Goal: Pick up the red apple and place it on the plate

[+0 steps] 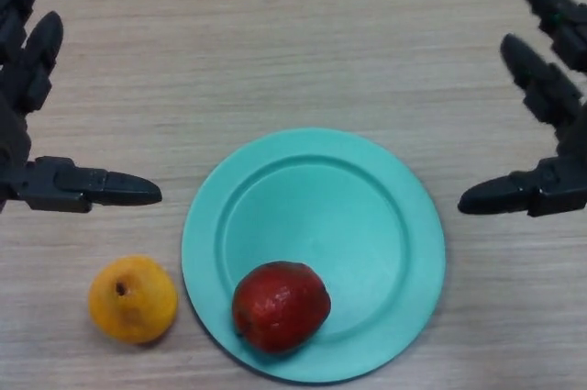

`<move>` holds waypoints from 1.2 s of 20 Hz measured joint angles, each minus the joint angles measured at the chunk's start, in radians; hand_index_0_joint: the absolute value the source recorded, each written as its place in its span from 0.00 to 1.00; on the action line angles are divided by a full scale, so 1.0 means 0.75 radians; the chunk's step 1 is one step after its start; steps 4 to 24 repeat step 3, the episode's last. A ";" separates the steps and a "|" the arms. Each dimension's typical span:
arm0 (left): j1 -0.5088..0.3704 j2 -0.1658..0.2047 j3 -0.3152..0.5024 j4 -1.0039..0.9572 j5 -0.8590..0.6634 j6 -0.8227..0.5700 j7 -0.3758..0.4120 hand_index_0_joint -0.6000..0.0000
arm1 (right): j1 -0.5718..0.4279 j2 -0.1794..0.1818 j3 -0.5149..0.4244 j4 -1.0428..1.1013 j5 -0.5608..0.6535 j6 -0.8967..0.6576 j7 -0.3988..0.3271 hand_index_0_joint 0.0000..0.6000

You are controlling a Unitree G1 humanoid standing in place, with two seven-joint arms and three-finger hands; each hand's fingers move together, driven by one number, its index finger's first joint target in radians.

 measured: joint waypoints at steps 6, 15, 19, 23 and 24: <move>-0.008 0.010 0.000 0.000 0.002 0.001 0.000 1.00 | 0.007 0.001 0.001 0.026 0.002 -0.035 -0.016 0.00; -0.008 0.010 0.000 0.000 0.002 0.001 0.000 1.00 | 0.007 0.001 0.001 0.026 0.002 -0.035 -0.016 0.00; -0.008 0.010 0.000 0.000 0.002 0.001 0.000 1.00 | 0.007 0.001 0.001 0.026 0.002 -0.035 -0.016 0.00; -0.008 0.010 0.000 0.000 0.002 0.001 0.000 1.00 | 0.007 0.001 0.001 0.026 0.002 -0.035 -0.016 0.00; -0.008 0.010 0.000 0.000 0.002 0.001 0.000 1.00 | 0.007 0.001 0.001 0.026 0.002 -0.035 -0.016 0.00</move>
